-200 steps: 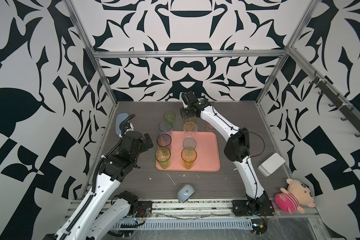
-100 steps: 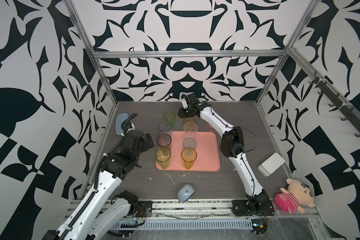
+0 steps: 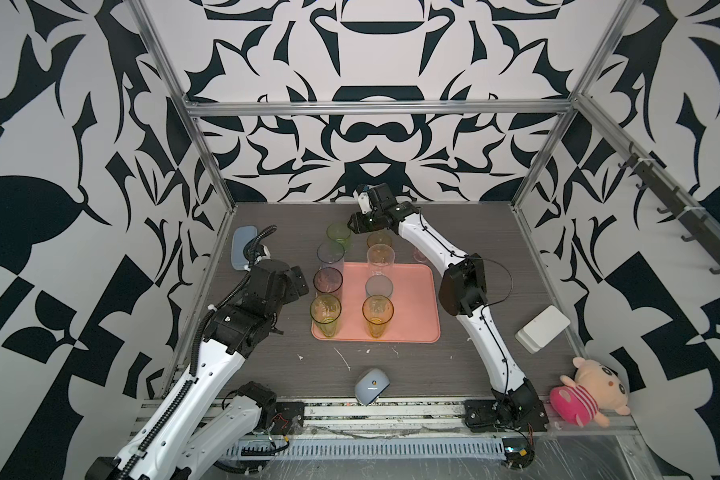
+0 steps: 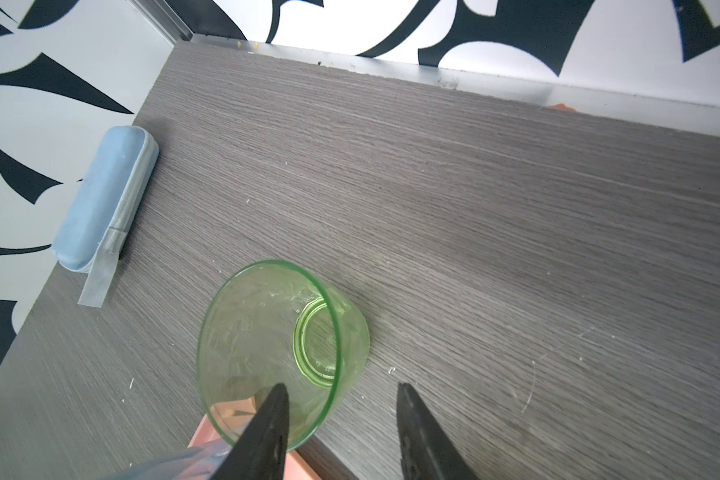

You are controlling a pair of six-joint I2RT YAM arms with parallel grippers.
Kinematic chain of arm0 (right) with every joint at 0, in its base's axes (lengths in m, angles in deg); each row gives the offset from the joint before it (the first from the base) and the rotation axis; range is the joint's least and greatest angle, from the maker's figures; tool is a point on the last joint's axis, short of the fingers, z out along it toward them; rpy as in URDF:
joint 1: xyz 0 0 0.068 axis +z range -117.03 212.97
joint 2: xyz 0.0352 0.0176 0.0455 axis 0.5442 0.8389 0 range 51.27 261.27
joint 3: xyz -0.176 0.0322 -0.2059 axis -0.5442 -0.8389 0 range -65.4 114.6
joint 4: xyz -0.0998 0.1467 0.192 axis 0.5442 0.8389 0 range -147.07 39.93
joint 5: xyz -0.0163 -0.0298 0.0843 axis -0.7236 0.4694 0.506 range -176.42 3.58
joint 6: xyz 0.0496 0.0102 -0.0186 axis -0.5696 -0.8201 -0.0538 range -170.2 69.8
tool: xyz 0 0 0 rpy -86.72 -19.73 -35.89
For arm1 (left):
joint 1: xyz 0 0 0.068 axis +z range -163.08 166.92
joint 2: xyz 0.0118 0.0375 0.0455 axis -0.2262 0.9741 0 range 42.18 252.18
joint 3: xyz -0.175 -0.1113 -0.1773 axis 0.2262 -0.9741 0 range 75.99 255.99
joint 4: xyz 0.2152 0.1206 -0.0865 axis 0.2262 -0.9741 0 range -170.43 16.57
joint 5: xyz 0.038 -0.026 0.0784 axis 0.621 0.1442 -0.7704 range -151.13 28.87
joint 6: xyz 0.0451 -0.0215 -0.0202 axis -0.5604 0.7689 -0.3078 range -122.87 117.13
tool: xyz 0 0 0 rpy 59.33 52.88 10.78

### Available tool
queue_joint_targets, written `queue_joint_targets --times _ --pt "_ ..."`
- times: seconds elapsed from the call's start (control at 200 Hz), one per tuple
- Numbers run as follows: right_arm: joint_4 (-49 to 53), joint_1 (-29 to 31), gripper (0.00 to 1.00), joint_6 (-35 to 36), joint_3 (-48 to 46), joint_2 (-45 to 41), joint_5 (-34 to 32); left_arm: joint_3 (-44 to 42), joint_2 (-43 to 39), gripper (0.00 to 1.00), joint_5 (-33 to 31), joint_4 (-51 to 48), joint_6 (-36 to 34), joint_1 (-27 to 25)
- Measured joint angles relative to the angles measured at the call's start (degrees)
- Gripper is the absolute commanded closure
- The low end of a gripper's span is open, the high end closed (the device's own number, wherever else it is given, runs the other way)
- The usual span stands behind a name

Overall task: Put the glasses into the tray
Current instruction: 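Lower the right gripper into the green cup and close on its rim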

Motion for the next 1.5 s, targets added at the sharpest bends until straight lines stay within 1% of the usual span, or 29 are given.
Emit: queue_joint_targets --times 0.34,0.485,0.62,0.675,0.8,0.925,1.295,1.405,1.5 --pt "-0.04 1.75 0.53 1.49 2.67 3.39 -3.45 0.00 -0.09 0.00 0.00 -0.24 0.26 0.00" --pt "-0.07 2.14 0.56 1.99 2.67 4.46 -4.35 0.00 -0.17 0.01 0.02 -0.24 0.35 0.00" --pt "-0.42 2.25 0.64 2.16 2.67 4.61 -4.79 0.00 -0.42 0.00 0.02 -0.22 0.35 0.00" --pt "-0.44 2.25 0.70 1.99 2.67 4.61 -5.01 0.00 -0.50 0.01 0.02 -0.20 0.35 0.00" --pt "-0.44 2.25 0.78 2.08 2.78 4.61 -5.40 0.00 -0.50 0.01 0.07 -0.22 0.35 0.00" --pt "-0.44 2.25 0.84 2.16 2.86 4.61 -5.57 0.00 -0.50 0.00 0.07 -0.22 0.35 0.00" --pt "-0.11 2.23 0.95 2.40 2.86 4.70 -6.47 0.00 -0.50 0.01 0.07 -0.22 0.35 0.00" --pt "0.13 2.23 1.00 2.47 2.86 4.72 -6.84 0.00 -0.50 0.01 0.07 -0.22 0.35 0.00" --pt "0.13 2.23 1.00 2.49 2.86 4.72 -7.04 0.00 -0.50 0.01 0.07 -0.22 0.35 0.00"
